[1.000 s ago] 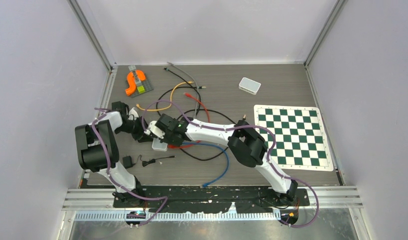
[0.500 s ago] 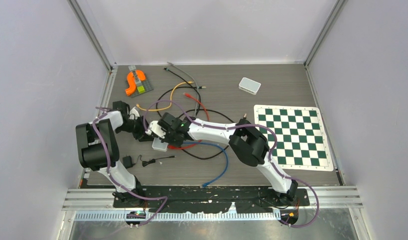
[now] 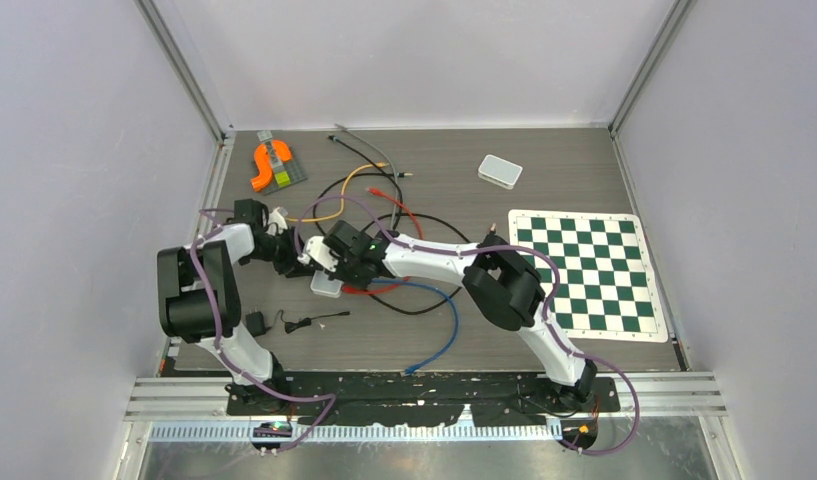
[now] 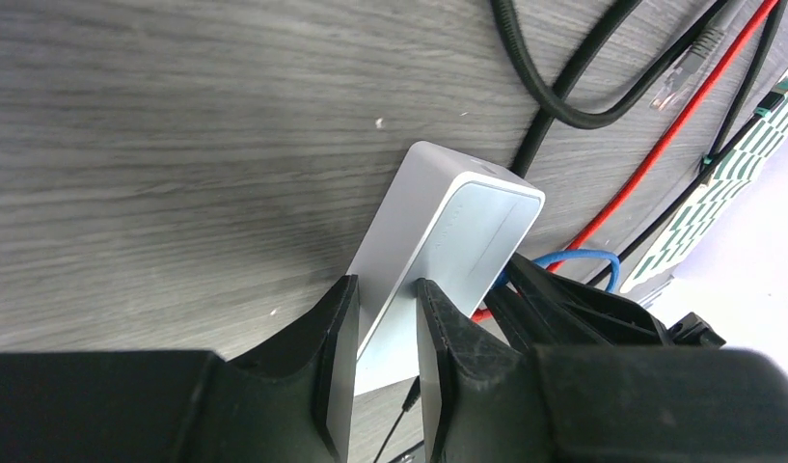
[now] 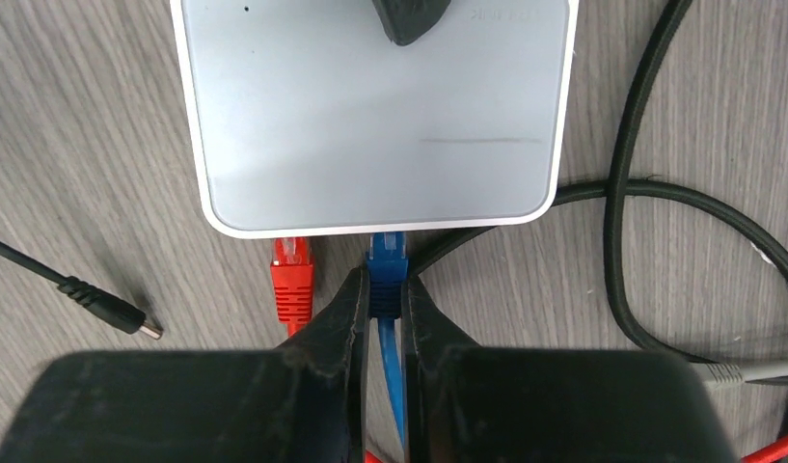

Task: Insert the plug into the switch port
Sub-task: Insert the connector into the switch port.

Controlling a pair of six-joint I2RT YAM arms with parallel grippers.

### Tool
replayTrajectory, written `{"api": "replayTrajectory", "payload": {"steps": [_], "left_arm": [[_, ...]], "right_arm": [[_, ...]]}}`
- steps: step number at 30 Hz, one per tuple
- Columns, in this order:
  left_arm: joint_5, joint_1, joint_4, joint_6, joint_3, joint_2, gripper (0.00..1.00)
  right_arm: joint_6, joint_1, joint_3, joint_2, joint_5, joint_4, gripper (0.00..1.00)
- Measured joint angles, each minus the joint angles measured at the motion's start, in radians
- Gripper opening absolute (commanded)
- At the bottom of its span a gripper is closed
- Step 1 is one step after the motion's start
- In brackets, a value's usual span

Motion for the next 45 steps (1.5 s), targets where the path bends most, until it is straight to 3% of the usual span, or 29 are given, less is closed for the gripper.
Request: {"api": "replayTrajectory", "payload": {"steps": [10, 23, 33, 45], "left_arm": [[-0.005, -0.028, 0.121, -0.047, -0.059, -0.040, 0.25], [-0.019, -0.028, 0.154, -0.048, -0.084, -0.068, 0.24], [-0.126, -0.007, 0.080, -0.084, -0.077, -0.138, 0.40], [-0.245, -0.008, -0.023, -0.139, -0.035, -0.210, 0.58]], "right_arm": [[-0.021, -0.011, -0.006, -0.003, 0.014, 0.004, 0.05], [-0.065, -0.025, -0.057, -0.024, -0.023, 0.076, 0.05], [-0.074, -0.021, -0.047, -0.008, -0.050, 0.134, 0.05], [-0.030, 0.007, -0.039, -0.004, -0.010, 0.207, 0.19]]}}
